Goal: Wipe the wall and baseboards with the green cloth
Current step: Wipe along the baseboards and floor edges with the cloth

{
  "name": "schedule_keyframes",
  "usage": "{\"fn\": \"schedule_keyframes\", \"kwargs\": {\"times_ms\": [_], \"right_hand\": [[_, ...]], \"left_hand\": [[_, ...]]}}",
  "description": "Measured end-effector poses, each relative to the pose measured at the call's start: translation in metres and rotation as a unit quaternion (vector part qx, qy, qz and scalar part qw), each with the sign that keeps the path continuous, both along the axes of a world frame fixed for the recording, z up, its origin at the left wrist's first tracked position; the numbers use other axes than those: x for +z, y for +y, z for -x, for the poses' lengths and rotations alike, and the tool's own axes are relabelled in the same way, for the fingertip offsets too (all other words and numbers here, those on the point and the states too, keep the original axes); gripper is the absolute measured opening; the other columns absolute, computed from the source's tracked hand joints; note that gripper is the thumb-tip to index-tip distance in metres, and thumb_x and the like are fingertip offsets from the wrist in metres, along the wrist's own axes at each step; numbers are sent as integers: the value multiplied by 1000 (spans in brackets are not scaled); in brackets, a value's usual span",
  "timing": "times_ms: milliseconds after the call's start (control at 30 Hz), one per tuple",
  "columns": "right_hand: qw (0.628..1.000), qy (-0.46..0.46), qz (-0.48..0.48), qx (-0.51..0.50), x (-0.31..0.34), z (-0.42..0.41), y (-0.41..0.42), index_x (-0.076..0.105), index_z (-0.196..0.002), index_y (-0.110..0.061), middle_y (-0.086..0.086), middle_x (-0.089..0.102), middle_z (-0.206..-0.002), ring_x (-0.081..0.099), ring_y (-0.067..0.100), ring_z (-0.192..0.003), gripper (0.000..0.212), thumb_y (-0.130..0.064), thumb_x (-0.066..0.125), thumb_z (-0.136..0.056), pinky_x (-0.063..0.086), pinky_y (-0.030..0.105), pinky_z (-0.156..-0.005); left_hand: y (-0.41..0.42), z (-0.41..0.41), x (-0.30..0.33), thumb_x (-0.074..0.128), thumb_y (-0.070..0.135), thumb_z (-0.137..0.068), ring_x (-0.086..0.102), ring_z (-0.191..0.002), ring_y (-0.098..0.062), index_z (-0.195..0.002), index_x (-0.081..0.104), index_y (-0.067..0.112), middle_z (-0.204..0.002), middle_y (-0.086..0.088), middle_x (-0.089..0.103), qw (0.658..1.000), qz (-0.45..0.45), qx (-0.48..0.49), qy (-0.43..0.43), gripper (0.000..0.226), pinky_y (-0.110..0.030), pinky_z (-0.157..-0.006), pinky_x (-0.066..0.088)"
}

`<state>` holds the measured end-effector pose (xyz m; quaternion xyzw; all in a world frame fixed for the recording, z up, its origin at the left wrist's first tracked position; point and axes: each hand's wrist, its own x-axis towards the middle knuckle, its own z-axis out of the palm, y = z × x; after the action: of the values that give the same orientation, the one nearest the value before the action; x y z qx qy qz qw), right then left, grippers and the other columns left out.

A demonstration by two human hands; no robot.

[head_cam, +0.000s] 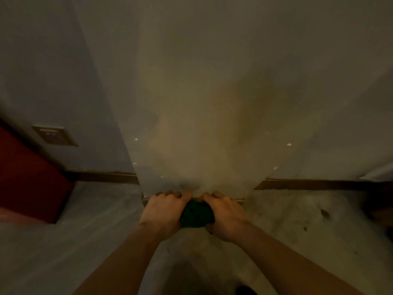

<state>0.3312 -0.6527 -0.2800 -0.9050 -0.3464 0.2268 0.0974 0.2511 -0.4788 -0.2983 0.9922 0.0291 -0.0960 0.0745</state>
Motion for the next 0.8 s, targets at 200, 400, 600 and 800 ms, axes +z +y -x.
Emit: {"fn": "schedule_keyframes", "kwargs": {"times_ms": [200, 400, 600, 800], "right_hand": [[1000, -2, -10, -14, 131, 18, -20, 49, -116, -37, -1, 55, -109, 61, 27, -98, 49, -28, 75, -74, 52, 39, -78], [999, 0, -24, -39, 284, 42, -35, 49, -118, -35, -2, 55, -109, 60, 22, -97, 50, -27, 76, -77, 47, 31, -75], [998, -10, -35, -57, 408, 59, -50, 50, -118, -36, -1, 54, -112, 60, 26, -100, 49, -25, 75, -77, 51, 38, -79], [996, -38, -57, -53, 509, 70, -74, 49, -120, -38, -4, 54, -114, 60, 27, -104, 53, -26, 75, -76, 50, 37, -82]], "left_hand": [[-19, 11, 138, 67, 46, -85, 59, -103, -26, -117, 42, 33, -108, 2, 62, 999, 21, -25, -3, 43, -38, -81, 45], [-28, 27, 292, 66, 48, -88, 59, -101, -24, -115, 41, 33, -109, 2, 62, 998, 30, -54, -15, 41, -39, -83, 47], [-42, 42, 414, 67, 48, -85, 59, -103, -26, -119, 43, 30, -110, 1, 61, 996, 7, -72, -44, 45, -40, -84, 48], [-68, 57, 512, 66, 45, -84, 60, -99, -26, -109, 41, 32, -104, 2, 61, 997, 2, -37, -71, 38, -40, -77, 49]]}}
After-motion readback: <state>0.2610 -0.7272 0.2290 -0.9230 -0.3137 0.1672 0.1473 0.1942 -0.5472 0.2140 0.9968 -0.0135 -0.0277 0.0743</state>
